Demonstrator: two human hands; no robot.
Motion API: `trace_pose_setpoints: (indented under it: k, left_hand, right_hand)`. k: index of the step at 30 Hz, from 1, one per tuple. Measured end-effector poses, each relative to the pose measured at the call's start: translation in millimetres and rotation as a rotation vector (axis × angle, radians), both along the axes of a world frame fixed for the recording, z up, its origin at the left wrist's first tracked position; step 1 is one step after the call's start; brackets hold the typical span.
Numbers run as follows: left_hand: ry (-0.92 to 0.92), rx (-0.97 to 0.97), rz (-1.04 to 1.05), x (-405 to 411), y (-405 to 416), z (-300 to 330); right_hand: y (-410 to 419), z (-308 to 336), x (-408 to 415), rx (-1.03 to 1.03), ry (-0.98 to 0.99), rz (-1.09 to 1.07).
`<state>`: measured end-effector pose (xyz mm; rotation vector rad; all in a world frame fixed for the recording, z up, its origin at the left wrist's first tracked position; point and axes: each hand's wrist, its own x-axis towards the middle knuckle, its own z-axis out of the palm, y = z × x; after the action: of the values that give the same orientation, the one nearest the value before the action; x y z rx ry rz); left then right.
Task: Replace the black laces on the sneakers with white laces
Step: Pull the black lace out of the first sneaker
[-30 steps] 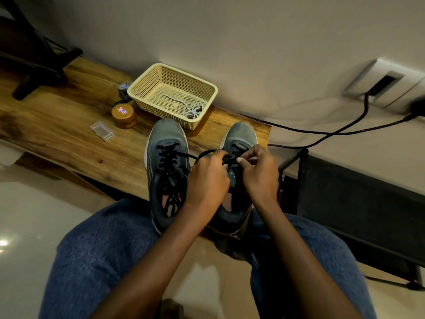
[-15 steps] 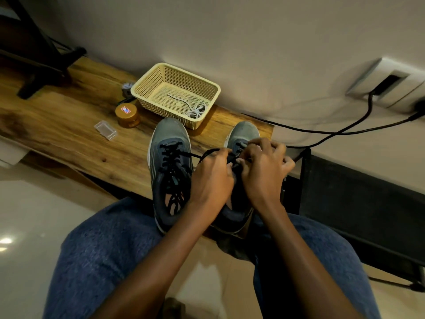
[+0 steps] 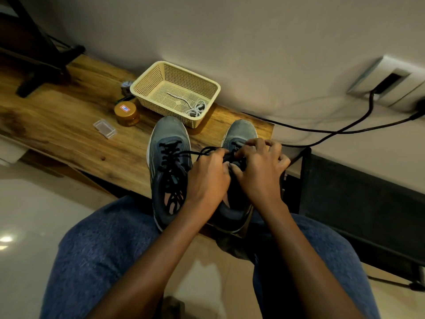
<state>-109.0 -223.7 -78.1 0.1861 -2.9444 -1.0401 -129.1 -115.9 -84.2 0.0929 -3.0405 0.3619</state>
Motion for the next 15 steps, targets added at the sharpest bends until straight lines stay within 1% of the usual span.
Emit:
trace_pose_setpoints:
  k: [3,7,11,15]
  left_hand:
    - [-0.002,-0.010,-0.003,0.6,0.5,0.4]
    - [-0.012,-0.012,-0.001,0.6,0.4,1.7]
    - [-0.010,0.006,-0.001,0.3,0.2,1.9]
    - [-0.022,0.013,0.000,-0.8,-0.5,0.6]
  right_hand:
    - [0.2,0.2,0.1,-0.006,0.063,0.009]
    - [-1.3,2.1,1.9,-0.106,0.112,0.060]
    - [-2.0,1.5,0.9,-0.143,0.125,0.045]
    - [-0.2,3.2,-1.0,-0.112,0.081,0.060]
